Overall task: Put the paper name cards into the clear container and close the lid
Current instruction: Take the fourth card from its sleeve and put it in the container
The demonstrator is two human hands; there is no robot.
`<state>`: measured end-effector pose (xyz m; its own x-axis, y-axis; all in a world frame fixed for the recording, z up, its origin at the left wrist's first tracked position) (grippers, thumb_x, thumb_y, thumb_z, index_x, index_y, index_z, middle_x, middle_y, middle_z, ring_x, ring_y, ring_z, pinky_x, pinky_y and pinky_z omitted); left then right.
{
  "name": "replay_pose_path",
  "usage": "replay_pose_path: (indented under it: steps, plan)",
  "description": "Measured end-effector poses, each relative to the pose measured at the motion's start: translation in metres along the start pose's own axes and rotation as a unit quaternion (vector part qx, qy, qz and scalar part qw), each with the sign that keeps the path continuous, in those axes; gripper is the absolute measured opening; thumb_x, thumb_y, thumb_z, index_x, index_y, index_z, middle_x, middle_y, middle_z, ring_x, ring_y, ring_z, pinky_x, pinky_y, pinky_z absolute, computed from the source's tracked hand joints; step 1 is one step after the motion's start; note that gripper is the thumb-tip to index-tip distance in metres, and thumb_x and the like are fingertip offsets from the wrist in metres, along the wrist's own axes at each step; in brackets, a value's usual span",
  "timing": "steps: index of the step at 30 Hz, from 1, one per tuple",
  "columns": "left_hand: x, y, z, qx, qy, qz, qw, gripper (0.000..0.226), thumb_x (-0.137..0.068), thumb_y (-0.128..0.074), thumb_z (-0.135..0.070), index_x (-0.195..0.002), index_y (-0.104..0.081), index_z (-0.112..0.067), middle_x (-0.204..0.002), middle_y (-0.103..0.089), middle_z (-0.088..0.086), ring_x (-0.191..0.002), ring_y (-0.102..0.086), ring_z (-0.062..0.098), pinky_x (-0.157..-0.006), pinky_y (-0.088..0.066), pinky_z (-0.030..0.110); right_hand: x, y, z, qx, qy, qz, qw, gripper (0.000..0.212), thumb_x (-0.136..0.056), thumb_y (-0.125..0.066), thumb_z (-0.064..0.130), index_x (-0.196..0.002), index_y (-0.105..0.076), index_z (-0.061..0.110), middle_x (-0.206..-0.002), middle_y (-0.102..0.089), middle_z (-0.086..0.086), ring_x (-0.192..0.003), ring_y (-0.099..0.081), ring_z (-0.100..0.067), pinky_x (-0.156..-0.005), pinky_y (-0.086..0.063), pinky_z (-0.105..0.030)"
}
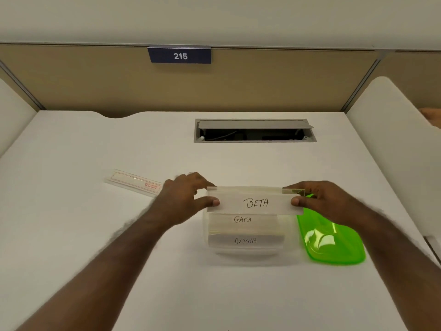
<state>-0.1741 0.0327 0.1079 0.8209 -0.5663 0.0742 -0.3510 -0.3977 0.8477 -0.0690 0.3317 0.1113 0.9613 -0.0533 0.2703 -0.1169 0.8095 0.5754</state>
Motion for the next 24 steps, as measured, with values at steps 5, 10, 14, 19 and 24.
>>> replay_pose_path:
  steps: [5,10,14,19,24]
  plan:
    - [-0.010,-0.044,0.017,-0.108,0.021,0.033,0.993,0.043,-0.082,-0.059,-0.060,-0.119,-0.062,-0.039,-0.121,-0.060,-0.016,-0.109,-0.051,0.015,-0.087,-0.029,0.035,-0.019,-0.026,-0.042,0.198,-0.044,-0.007,0.979,0.037,-0.080,-0.070,0.045,-0.116,-0.066,0.043,-0.086,-0.056,0.002,-0.088,-0.057,-0.018,-0.083,-0.045,-0.030]
    - [-0.018,-0.067,0.003,-0.282,0.000,0.060,0.958,0.044,-0.083,-0.060,-0.056,-0.118,-0.065,-0.030,-0.118,-0.062,-0.005,-0.110,-0.051,0.022,-0.090,-0.030,0.039,-0.037,-0.044,-0.048,0.388,-0.024,-0.037,0.921,0.042,-0.076,-0.063,0.060,-0.117,-0.063,0.048,-0.104,-0.063,0.004,-0.103,-0.049,-0.023,-0.088,-0.028,-0.035]
    - [-0.016,-0.083,-0.020,-0.385,-0.027,0.071,0.920,0.021,-0.086,-0.061,-0.024,-0.101,-0.069,-0.013,-0.103,-0.063,0.006,-0.102,-0.050,0.029,-0.093,-0.031,0.042,-0.047,-0.064,-0.043,0.538,0.023,-0.016,0.842,0.036,-0.081,-0.060,0.055,-0.113,-0.067,0.039,-0.114,-0.069,0.013,-0.109,-0.049,-0.020,-0.082,-0.020,-0.038]
    - [-0.019,-0.104,-0.029,-0.465,-0.007,0.116,0.877,0.022,-0.082,-0.056,-0.016,-0.102,-0.066,-0.013,-0.105,-0.060,0.007,-0.102,-0.046,0.029,-0.099,-0.029,0.043,-0.048,-0.088,-0.041,0.611,0.020,0.003,0.791,0.025,-0.079,-0.065,0.041,-0.093,-0.072,0.022,-0.098,-0.067,-0.001,-0.105,-0.050,-0.029,-0.086,-0.027,-0.044]
    - [-0.025,-0.119,-0.024,-0.497,-0.014,0.128,0.858,0.024,-0.085,-0.053,-0.020,-0.106,-0.065,-0.018,-0.108,-0.057,0.006,-0.100,-0.046,0.026,-0.095,-0.031,0.040,-0.050,-0.099,-0.036,0.622,-0.004,0.005,0.783,0.021,-0.085,-0.058,0.027,-0.101,-0.069,0.019,-0.106,-0.063,-0.005,-0.111,-0.048,-0.031,-0.094,-0.030,-0.047]
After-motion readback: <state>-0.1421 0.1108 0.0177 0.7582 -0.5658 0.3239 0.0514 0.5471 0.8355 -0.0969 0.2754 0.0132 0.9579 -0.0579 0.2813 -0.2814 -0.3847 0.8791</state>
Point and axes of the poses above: each hand's wrist, its own x-axis away from the middle knuckle, its own y-axis out of the back of the hand, z = x × y, the point moved 5 cm from there along -x, towards the middle knuckle
